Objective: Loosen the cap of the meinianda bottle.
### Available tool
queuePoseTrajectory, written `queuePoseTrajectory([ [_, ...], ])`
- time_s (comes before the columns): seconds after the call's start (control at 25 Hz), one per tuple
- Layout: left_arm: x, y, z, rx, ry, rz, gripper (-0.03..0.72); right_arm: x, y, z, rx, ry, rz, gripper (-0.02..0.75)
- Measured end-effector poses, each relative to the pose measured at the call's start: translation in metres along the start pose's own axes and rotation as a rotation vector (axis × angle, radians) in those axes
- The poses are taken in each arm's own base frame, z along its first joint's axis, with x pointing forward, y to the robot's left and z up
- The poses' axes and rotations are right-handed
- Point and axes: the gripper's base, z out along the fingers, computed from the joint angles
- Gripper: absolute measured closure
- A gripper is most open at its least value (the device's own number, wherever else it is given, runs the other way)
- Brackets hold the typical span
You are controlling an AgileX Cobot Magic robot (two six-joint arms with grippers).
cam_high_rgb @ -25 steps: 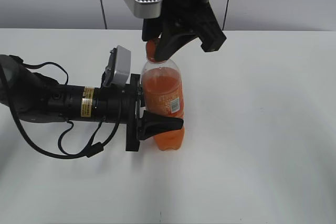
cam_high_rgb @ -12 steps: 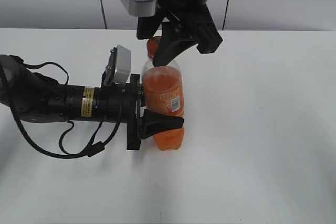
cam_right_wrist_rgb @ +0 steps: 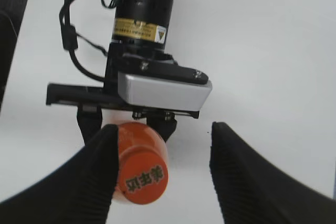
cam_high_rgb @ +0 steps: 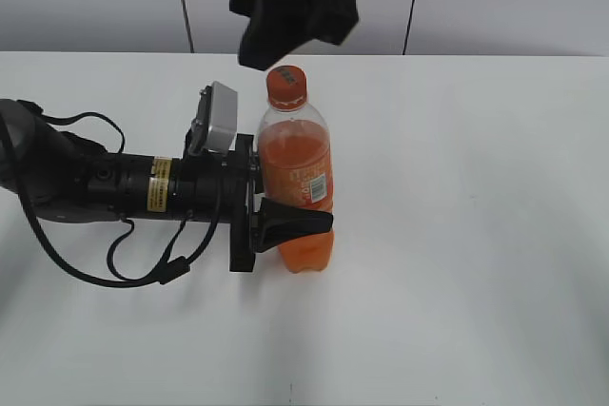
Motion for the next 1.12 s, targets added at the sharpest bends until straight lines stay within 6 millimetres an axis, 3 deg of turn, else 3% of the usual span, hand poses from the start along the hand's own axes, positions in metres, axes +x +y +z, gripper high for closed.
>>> queuePoseTrajectory([
  [0.12,0.000,0.000,0.000,0.000,0.001,0.000,0.276,-0.009,-0.003,-0.010,0.015,-0.058,0.175,0.317],
  [0.36,0.001,0.001,0.000,-0.015,0.026,-0.001,0.276,-0.019,-0.009,-0.027,0.038,-0.119,0.682,0.317],
  [0.64,0.000,0.002,0.001,-0.023,0.040,0.000,0.276,-0.007,-0.014,-0.027,0.141,-0.044,1.229,0.317],
  [0.92,0.000,0.002,0.001,-0.023,0.040,0.000,0.276,0.005,-0.006,-0.019,0.169,0.016,1.476,0.317],
  [1.12,0.000,0.002,0.001,-0.023,0.041,0.000,0.276,0.010,0.002,-0.027,0.202,0.031,1.565,0.317],
])
